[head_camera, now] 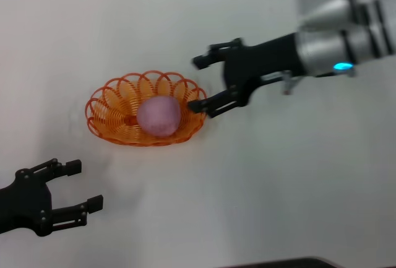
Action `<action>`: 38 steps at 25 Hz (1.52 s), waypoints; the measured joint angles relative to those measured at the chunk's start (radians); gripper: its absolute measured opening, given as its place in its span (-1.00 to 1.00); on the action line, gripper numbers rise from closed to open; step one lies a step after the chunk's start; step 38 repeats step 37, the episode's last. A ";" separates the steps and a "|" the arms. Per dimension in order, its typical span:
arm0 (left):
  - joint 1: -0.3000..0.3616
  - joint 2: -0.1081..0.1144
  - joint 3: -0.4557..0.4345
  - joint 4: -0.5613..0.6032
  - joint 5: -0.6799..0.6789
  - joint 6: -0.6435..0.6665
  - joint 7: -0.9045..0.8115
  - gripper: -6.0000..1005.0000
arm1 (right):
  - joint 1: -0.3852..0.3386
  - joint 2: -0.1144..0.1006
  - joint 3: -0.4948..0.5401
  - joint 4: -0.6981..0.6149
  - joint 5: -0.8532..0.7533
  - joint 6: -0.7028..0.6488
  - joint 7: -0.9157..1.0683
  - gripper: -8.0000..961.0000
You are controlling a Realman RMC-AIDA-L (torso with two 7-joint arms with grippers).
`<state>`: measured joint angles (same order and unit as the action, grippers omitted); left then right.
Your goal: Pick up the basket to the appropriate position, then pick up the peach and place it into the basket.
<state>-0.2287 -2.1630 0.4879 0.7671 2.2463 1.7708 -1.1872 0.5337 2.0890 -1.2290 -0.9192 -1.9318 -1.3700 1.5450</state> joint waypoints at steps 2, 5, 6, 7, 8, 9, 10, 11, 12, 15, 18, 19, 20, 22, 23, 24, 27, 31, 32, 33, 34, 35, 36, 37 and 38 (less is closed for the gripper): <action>0.000 0.000 -0.001 0.000 0.000 0.000 0.000 0.77 | -0.055 -0.001 0.050 -0.032 0.014 -0.023 -0.047 0.97; 0.001 0.000 -0.007 0.000 -0.001 0.000 0.002 0.77 | -0.104 -0.001 0.128 -0.033 0.018 -0.025 -0.111 0.97; 0.001 0.000 -0.012 -0.002 -0.001 0.000 0.005 0.77 | -0.114 -0.001 0.153 -0.026 0.017 -0.023 -0.127 0.97; 0.001 0.000 -0.016 -0.003 -0.002 0.000 0.007 0.77 | -0.123 0.000 0.177 -0.017 0.018 -0.022 -0.143 0.97; 0.001 0.000 -0.021 -0.005 -0.003 0.000 0.009 0.77 | -0.128 0.002 0.194 -0.007 0.018 -0.022 -0.154 0.97; 0.001 0.000 -0.023 -0.005 -0.003 0.000 0.009 0.77 | -0.131 0.003 0.209 0.008 0.019 -0.021 -0.170 0.97; 0.001 0.000 -0.025 -0.005 -0.003 0.000 0.009 0.77 | -0.133 0.005 0.221 0.025 0.023 -0.022 -0.189 0.97; 0.000 0.000 -0.026 -0.006 -0.004 0.000 0.009 0.77 | -0.133 0.005 0.224 0.048 0.030 -0.025 -0.208 0.97; 0.000 0.000 -0.027 -0.006 -0.006 -0.001 0.009 0.77 | -0.134 0.005 0.225 0.073 0.038 -0.031 -0.237 0.97; 0.000 -0.001 -0.028 -0.011 -0.016 -0.008 0.010 0.77 | -0.141 0.005 0.225 0.152 0.048 -0.071 -0.346 0.97; 0.000 -0.001 -0.028 -0.019 -0.020 -0.010 0.010 0.77 | -0.163 0.003 0.233 0.215 0.048 -0.104 -0.430 0.96; 0.001 -0.002 -0.028 -0.022 -0.020 -0.010 0.011 0.77 | -0.174 0.003 0.233 0.227 0.048 -0.111 -0.451 0.95; 0.001 -0.002 -0.028 -0.024 -0.020 -0.010 0.011 0.77 | -0.186 0.002 0.234 0.236 0.048 -0.116 -0.474 0.95; 0.000 -0.002 -0.028 -0.030 -0.020 -0.010 0.011 0.77 | -0.209 0.002 0.235 0.246 0.048 -0.125 -0.506 0.94; 0.000 -0.001 -0.028 -0.032 -0.021 -0.010 0.011 0.77 | -0.218 0.002 0.237 0.249 0.048 -0.130 -0.518 0.94; -0.001 -0.001 -0.028 -0.034 -0.021 -0.011 0.011 0.77 | -0.224 0.002 0.240 0.252 0.048 -0.136 -0.525 0.94; -0.002 0.000 -0.028 -0.034 -0.021 -0.013 0.011 0.77 | -0.229 0.002 0.247 0.264 0.048 -0.152 -0.533 0.94; -0.003 -0.001 -0.028 -0.035 -0.021 -0.014 0.011 0.77 | -0.230 0.001 0.248 0.271 0.048 -0.154 -0.533 0.94; -0.003 -0.001 -0.028 -0.035 -0.022 -0.014 0.011 0.77 | -0.230 0.002 0.249 0.271 0.048 -0.154 -0.533 0.94; -0.003 -0.001 -0.028 -0.036 -0.024 -0.015 0.011 0.77 | -0.230 0.002 0.251 0.273 0.048 -0.150 -0.533 0.94; -0.002 -0.001 -0.028 -0.036 -0.025 -0.016 0.012 0.77 | -0.229 0.002 0.257 0.276 0.048 -0.148 -0.534 0.94; -0.002 -0.001 -0.028 -0.038 -0.026 -0.017 0.013 0.77 | -0.227 0.002 0.264 0.280 0.048 -0.146 -0.534 0.94; -0.002 -0.001 -0.028 -0.040 -0.026 -0.020 0.013 0.77 | -0.225 0.002 0.276 0.287 0.048 -0.144 -0.534 0.94; -0.002 -0.001 -0.028 -0.042 -0.027 -0.021 0.014 0.77 | -0.222 0.002 0.287 0.293 0.048 -0.142 -0.534 0.94; -0.002 -0.001 -0.028 -0.042 -0.027 -0.021 0.014 0.77 | -0.222 0.002 0.287 0.293 0.048 -0.142 -0.534 0.94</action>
